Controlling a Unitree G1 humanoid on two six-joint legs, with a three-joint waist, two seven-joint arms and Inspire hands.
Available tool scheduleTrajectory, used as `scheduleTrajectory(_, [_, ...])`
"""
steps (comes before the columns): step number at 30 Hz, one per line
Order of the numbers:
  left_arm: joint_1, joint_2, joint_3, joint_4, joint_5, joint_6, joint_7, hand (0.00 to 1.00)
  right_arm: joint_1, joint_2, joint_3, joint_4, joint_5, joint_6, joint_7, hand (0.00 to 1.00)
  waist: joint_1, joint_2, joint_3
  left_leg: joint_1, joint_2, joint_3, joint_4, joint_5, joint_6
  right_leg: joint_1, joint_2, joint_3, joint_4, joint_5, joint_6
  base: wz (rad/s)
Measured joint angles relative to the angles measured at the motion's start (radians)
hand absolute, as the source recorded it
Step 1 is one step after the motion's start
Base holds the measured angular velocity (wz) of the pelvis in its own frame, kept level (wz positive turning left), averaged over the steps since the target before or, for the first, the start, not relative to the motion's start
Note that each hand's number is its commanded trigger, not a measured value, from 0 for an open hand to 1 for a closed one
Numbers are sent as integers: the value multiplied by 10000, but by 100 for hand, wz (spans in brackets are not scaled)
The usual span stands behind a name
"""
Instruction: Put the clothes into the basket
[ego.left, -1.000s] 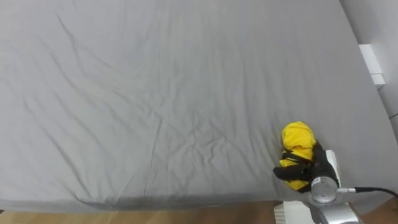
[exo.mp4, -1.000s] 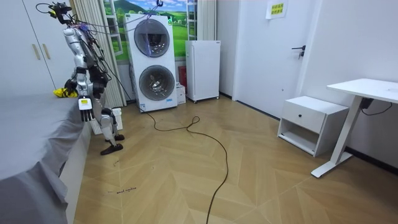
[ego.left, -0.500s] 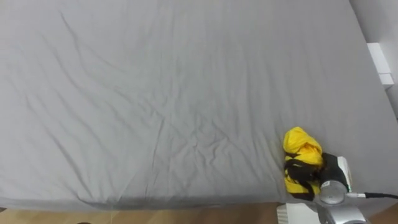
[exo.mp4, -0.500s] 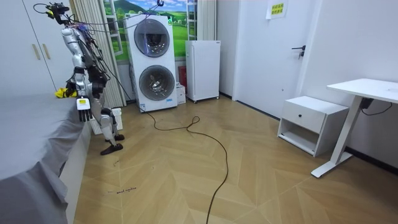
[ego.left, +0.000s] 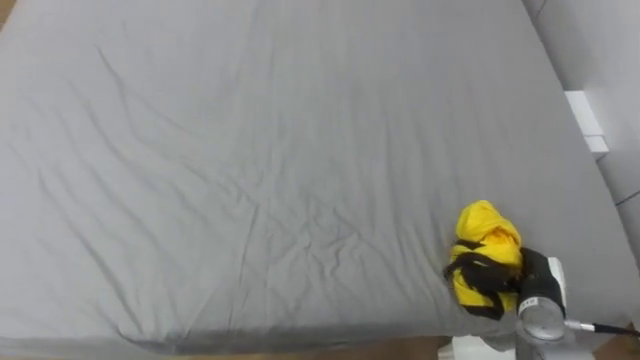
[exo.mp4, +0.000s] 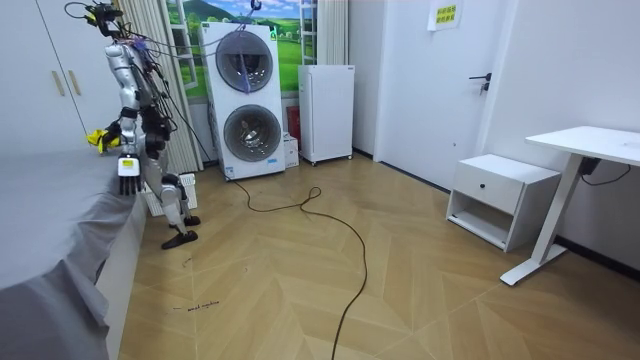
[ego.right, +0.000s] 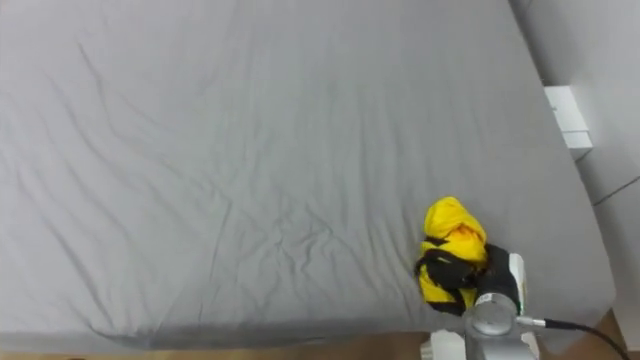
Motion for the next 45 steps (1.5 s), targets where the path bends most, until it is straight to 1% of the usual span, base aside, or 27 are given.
scheduleTrajectory(1, [35, 3, 9, -63, 3, 9, -15, 0, 109, -23, -93, -187, -17, 10, 5, 100, -59, 0, 0, 67, 6, 50, -1, -21, 0, 46, 17, 88, -6, 0, 0, -25])
scheduleTrajectory(2, [176, 20, 13, -269, 32, 9, -102, 0, 406, -65, -302, -629, -42, 15, 23, 100, -136, -1, -3, 255, 32, 205, -2, -93, -5, 235, 48, 205, -11, 2, 2, -31])
scheduleTrajectory(3, [287, 43, 45, -364, 32, 15, -174, 0, 746, -88, -503, -1098, -36, 15, 67, 100, -294, 1, -15, 472, 47, 268, -10, -166, -16, 436, 71, 321, -26, 6, 9, -32])
scheduleTrajectory(4, [339, 52, 82, -358, 28, 72, -183, 0, 910, -88, -601, -1312, -30, 17, 82, 100, -336, -2, -26, 591, 56, 306, -13, -200, -23, 519, 88, 397, -23, 6, 10, -30])
scheduleTrajectory(5, [552, 67, 212, -362, 25, 211, -186, 0, 1099, -91, -738, -1592, -6, 16, 80, 100, -488, -16, -56, 791, 91, 451, -17, -269, -44, 617, 123, 491, -26, 7, 10, -37])
scheduleTrajectory(6, [748, 89, 242, -372, 95, 250, -211, 0, 1219, -92, -907, -1763, 27, 17, 78, 100, -590, -16, -71, 961, 138, 559, -17, -372, -71, 724, 175, 627, -90, 6, 11, -39])
scheduleTrajectory(8, [897, 93, 391, -382, 285, 345, -282, 0, 1371, -92, -1241, -1838, 95, 17, 71, 100, -644, -41, -87, 1161, 189, 806, -25, -461, -102, 787, 244, 861, -115, 6, 12, -41])
scheduleTrajectory(10, [1051, 96, 704, -431, 459, 412, -377, 0, 1460, -93, -1595, -1854, 132, 16, 61, 100, -697, -46, -88, 1292, 191, 830, -111, -481, -113, 808, 289, 1048, -126, 6, 11, -32])
scheduleTrajectory(11, [1197, 99, 807, -528, 570, 443, -385, 0, 1513, -92, -1764, -1854, 74, 17, 64, 100, -802, -61, -78, 1357, 194, 923, -144, -483, -116, 845, 312, 1174, -132, 6, 11, -21])
scheduleTrajectory(13, [1354, 113, 870, -587, 865, 484, -376, 0, 1632, -96, -1946, -1855, 72, 16, 77, 100, -922, -89, -65, 1415, 218, 1047, -147, -512, -133, 858, 340, 1248, -139, 5, 13, -15])
scheduleTrajectory(15, [1486, 186, 869, -630, 1067, 523, -372, 0, 1843, -104, -1970, -1852, 80, 16, 218, 100, -1182, -128, -41, 1425, 234, 1088, -146, -530, -143, 861, 359, 1305, -157, 5, 12, -7])
scheduleTrajectory(16, [1488, 206, 869, -630, 1067, 556, -373, 0, 1921, -104, -1970, -1845, 83, 17, 260, 100, -1206, -135, -36, 1436, 237, 1112, -146, -533, -144, 860, 367, 1346, -153, 5, 12, -12])
scheduleTrajectory(19, [1551, 233, 872, -629, 1053, 767, -377, 0, 2260, -98, -1966, -1820, 111, 64, 566, 100, -1279, -121, -26, 1567, 282, 1389, -148, -596, -163, 868, 419, 1561, -131, 7, 11, -24])
scheduleTrajectory(20, [1601, 245, 876, -628, 1042, 810, -377, 0, 2402, -98, -1967, -1817, 153, 65, 619, 100, -1321, -115, -19, 1616, 293, 1469, -149, -616, -169, 878, 450, 1704, -124, 8, 12, -32])
scheduleTrajectory(21, [1703, 271, 875, -629, 1014, 810, -380, 0, 2507, -95, -1966, -1815, 191, 72, 625, 100, -1309, -108, -10, 1688, 337, 1651, -149, -659, -189, 879, 507, 1843, -116, 11, 13, -34])
scheduleTrajectory(25, [1813, 301, 889, -629, 1018, 817, -376, 0, 2571, -97, -1989, -1502, 360, 60, 476, 100, -1417, -76, 25, 1716, 380, 1842, -132, -686, -202, 835, 573, 2092, -121, 62, 7, -19])
scheduleTrajectory(29, [1801, 300, 862, -629, 1026, 828, -382, 0, 2687, -96, -1970, -717, 539, 117, 477, 100, -1420, 3, 23, 1528, 394, 1916, -104, -701, -189, 627, 581, 2096, -127, 139, 10, -8])
scheduleTrajectory(31, [1747, 297, 831, -629, 1026, 828, -390, 0, 2655, -97, -1972, -493, 603, 153, 427, 100, -1438, 57, -1, 1336, 397, 1958, -89, -699, -183, 475, 577, 2112, -126, 197, 13, -9])
scheduleTrajectory(32, [1710, 295, 762, -630, 1025, 828, -388, 0, 2643, -98, -1968, -458, 616, 157, 399, 100, -1382, 111, -15, 1218, 400, 2057, -89, -698, -182, 249, 592, 2201, -99, 224, 23, -20])
scheduleTrajectory(33, [1695, 282, 745, -639, 1024, 828, -386, 0, 2554, -99, -1963, -400, 627, 146, 396, 100, -1368, 170, -32, 1075, 405, 2155, -84, -697, -179, 89, 603, 2270, -92, 273, 31, -23])
scheduleTrajectory(35, [1625, 285, 747, -637, 1006, 828, -372, 0, 2199, -100, -1958, 53, 810, 123, 369, 100, -1394, 211, -46, 794, 400, 2166, -25, -678, -148, -194, 593, 2306, 58, 313, 34, -13])
scheduleTrajectory(38, [1399, 286, 705, -543, 1011, 816, -322, 0, 1444, -171, -1961, 1037, 1053, 141, 270, 100, -1378, 258, -15, 377, 381, 2162, 132, -664, -124, -728, 536, 2272, 446, 319, 37, -2])
scheduleTrajectory(40, [1165, 297, 565, -335, 1026, 730, -267, 0, 884, -216, -1955, 1545, 1224, 72, 135, 100, -1324, 305, 2, 86, 381, 2146, 250, -664, -122, -996, 516, 2270, 496, 320, 39, 0])
scheduleTrajectory(42, [842, 297, 294, -74, 1019, 583, -186, 0, 215, -224, -1923, 1954, 1392, -88, -104, 100, -1239, 418, 51, -295, 365, 2160, 304, -625, -52, -1410, 503, 2280, 554, 317, 45, 0])
scheduleTrajectory(43, [781, 294, 245, -55, 1020, 558, -165, 0, 20, -247, -1837, 2114, 1432, -183, -167, 100, -1186, 451, 57, -418, 366, 2160, 325, -619, -43, -1520, 501, 2280, 557, 316, 46, -8])
scheduleTrajectory(44, [572, 285, 129, 83, 1017, 467, -113, 0, -261, -322, -1669, 2380, 1608, -294, -270, 100, -1059, 504, 74, -620, 381, 2146, 362, -601, -16, -1708, 506, 2280, 565, 354, 39, 0])
scheduleTrajectory(45, [425, 280, -51, 165, 1019, 393, -30, 0, -518, -396, -1465, 2703, 1695, -370, -285, 100, -1034, 572, 59, -853, 386, 2074, 425, -585, -1, -1888, 501, 2224, 579, 372, 32, 9])
